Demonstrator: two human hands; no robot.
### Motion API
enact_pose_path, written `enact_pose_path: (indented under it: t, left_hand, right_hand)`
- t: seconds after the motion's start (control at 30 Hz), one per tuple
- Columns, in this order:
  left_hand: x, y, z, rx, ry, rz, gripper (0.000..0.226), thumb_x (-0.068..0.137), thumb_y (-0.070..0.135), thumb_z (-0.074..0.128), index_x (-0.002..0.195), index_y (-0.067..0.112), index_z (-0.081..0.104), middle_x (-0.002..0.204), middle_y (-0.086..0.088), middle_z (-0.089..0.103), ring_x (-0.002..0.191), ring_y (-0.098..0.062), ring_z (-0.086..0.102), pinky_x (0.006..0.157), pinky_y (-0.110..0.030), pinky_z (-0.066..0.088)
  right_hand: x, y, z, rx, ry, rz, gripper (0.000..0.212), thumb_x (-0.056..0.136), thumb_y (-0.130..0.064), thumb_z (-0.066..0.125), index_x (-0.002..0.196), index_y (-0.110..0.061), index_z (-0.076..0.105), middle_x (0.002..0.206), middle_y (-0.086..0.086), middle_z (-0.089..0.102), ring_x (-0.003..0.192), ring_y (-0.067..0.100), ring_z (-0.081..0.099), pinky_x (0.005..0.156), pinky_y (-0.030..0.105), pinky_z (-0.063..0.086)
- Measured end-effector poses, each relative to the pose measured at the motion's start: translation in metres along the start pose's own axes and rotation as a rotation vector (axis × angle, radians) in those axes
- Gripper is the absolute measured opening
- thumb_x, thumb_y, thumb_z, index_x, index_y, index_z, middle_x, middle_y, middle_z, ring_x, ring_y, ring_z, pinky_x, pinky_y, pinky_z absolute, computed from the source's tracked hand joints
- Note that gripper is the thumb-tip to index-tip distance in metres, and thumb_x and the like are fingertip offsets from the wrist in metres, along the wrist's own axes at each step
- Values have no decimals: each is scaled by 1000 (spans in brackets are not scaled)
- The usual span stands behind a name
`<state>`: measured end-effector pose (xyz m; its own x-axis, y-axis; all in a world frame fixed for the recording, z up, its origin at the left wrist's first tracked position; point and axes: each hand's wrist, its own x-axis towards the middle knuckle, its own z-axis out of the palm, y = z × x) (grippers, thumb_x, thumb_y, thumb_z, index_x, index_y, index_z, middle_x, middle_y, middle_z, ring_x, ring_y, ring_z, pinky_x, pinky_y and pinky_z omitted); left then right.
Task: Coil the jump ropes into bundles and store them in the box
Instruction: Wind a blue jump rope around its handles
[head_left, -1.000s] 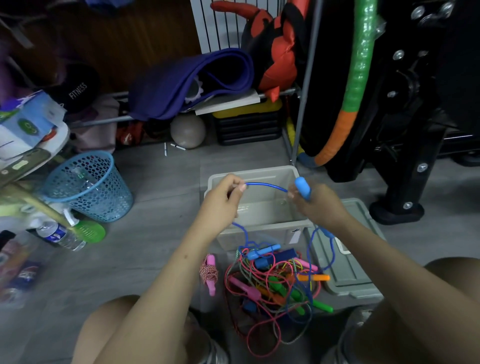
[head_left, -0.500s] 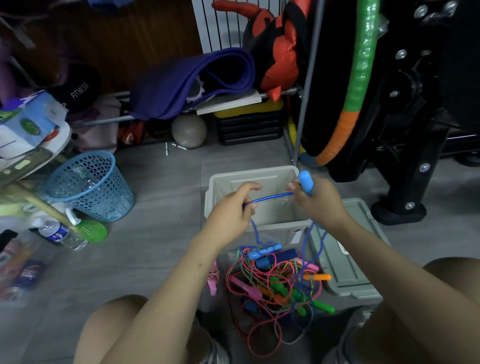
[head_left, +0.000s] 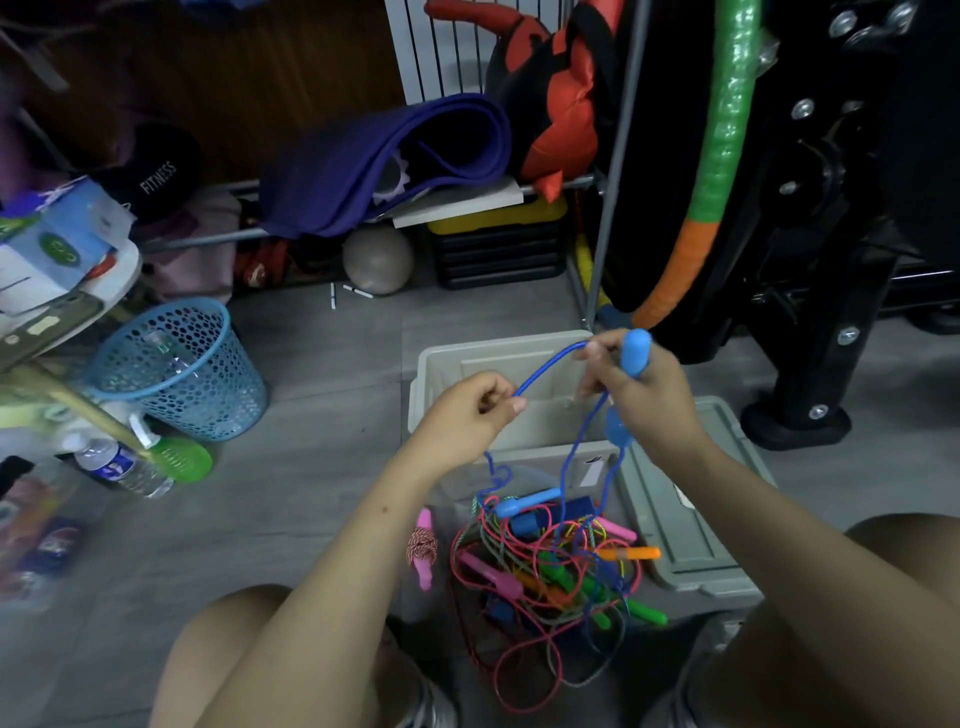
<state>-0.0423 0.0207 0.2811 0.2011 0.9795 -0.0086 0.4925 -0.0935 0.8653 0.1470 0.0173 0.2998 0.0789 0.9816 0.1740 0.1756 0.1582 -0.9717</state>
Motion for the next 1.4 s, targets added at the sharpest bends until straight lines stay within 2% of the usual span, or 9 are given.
enact_pose_path:
  t: [0.1, 0.27, 0.47, 0.63, 0.77, 0.9, 1.13, 1.27, 1.4]
  left_hand:
    - [0, -2, -3, -8, 49, -18, 20, 92, 28, 50, 73, 25, 46, 67, 1, 52, 63, -9, 51, 73, -36, 45]
    - [-3, 10, -5, 140, 181, 254, 19, 85, 28, 55, 87, 17, 70, 85, -4, 60, 78, -9, 52, 74, -12, 39]
    - [-5, 16, 2, -154, 174, 151, 23, 84, 4, 66, 89, 26, 60, 74, 7, 52, 61, -2, 48, 64, -19, 43]
    - [-8, 21, -2, -262, 80, 124, 27, 87, -2, 61, 92, 25, 58, 74, 3, 57, 60, -3, 53, 64, -20, 46]
    - [-5, 8, -3, -139, -120, 27, 11, 87, 25, 60, 80, 17, 58, 72, 10, 64, 71, -5, 59, 78, -31, 48]
    - [-2, -2, 0, -46, 68, 13, 15, 86, 37, 51, 80, 23, 53, 69, 12, 64, 72, -7, 61, 83, -42, 50]
    - [-6, 14, 2, 144, 252, 408, 30, 87, 16, 56, 113, 18, 70, 74, 12, 55, 67, -1, 52, 70, -18, 44]
    - [-9, 18, 9, -40, 161, 261, 36, 87, 10, 63, 108, 39, 57, 70, 10, 58, 59, -6, 58, 67, -22, 49]
    - [-6, 5, -1, -37, -91, 11, 19, 88, 4, 63, 92, 21, 57, 70, 5, 60, 66, -13, 58, 76, -34, 48]
  right_hand:
    - [9, 8, -6, -108, 74, 123, 22, 91, -12, 57, 73, -22, 64, 69, 6, 67, 70, 25, 65, 79, 48, 54]
    - [5, 8, -6, -268, -267, 77, 32, 90, -19, 61, 122, -23, 59, 121, -1, 63, 112, 12, 59, 101, 32, 44]
    - [-5, -4, 3, -298, -455, -6, 6, 91, -18, 61, 86, -19, 65, 71, -2, 63, 61, 1, 58, 67, 27, 45]
    - [-3, -5, 2, -343, -494, -77, 10, 89, -20, 62, 89, -11, 66, 91, 7, 66, 88, 18, 63, 85, 35, 49]
    - [-3, -12, 0, 33, -276, -15, 17, 93, -6, 55, 79, -16, 57, 72, 9, 66, 70, 23, 65, 75, 39, 53]
    - [5, -7, -7, -71, -29, 40, 22, 93, -5, 54, 75, -18, 57, 65, 3, 63, 55, 9, 63, 66, 29, 53]
    - [1, 5, -2, -308, -368, -54, 31, 90, -23, 62, 120, -19, 61, 120, -4, 64, 112, 9, 58, 99, 28, 43]
    - [-5, 1, 6, -299, -413, -28, 8, 90, -21, 61, 87, -15, 66, 67, -6, 66, 68, 8, 61, 73, 34, 49]
    - [1, -11, -2, 31, -178, -9, 22, 93, -7, 54, 79, -20, 64, 48, -4, 55, 48, 8, 53, 56, 22, 45]
